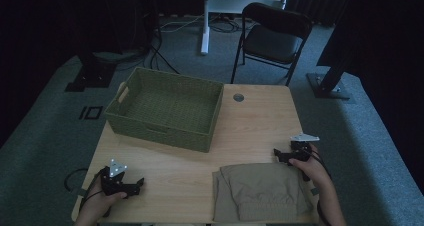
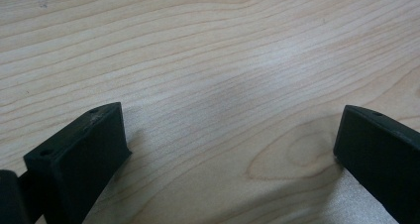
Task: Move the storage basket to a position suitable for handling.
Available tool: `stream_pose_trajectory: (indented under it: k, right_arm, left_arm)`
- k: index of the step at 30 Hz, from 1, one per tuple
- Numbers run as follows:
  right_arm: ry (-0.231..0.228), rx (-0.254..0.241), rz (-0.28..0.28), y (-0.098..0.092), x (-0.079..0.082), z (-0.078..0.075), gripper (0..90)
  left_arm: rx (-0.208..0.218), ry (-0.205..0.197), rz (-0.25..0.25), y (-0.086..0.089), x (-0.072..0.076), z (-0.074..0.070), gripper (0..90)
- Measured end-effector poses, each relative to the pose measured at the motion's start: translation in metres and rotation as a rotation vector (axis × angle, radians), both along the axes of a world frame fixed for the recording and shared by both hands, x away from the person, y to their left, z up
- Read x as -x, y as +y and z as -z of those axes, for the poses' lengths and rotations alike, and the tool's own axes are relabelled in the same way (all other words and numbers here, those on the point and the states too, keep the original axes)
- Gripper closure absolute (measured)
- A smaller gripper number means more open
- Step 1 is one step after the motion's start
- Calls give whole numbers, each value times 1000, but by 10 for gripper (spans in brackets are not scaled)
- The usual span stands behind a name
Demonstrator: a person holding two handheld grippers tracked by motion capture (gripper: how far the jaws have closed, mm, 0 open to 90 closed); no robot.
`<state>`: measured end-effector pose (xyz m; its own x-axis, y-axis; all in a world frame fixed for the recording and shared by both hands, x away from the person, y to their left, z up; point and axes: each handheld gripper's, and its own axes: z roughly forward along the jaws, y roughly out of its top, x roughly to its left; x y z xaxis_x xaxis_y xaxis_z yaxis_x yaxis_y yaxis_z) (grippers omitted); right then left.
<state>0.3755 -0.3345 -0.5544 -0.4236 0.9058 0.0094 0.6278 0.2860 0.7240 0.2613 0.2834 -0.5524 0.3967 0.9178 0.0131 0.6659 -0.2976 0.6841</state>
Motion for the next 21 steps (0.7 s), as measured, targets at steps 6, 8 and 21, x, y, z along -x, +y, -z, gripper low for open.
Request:
stream_pose_trajectory:
  k: [6, 8, 21]
  right_arm:
    - [0, 0, 0, 0, 0, 0, 126]
    - [0, -1, 3, 0, 0, 0, 126]
    - [8, -25, 20, -1, -3, -4, 132]
  left_arm:
    - [0, -1, 53, 2, 1, 0, 5]
    - [0, -1, 53, 2, 1, 0, 5]
    - [18, -5, 24, 11, -4, -1, 6]
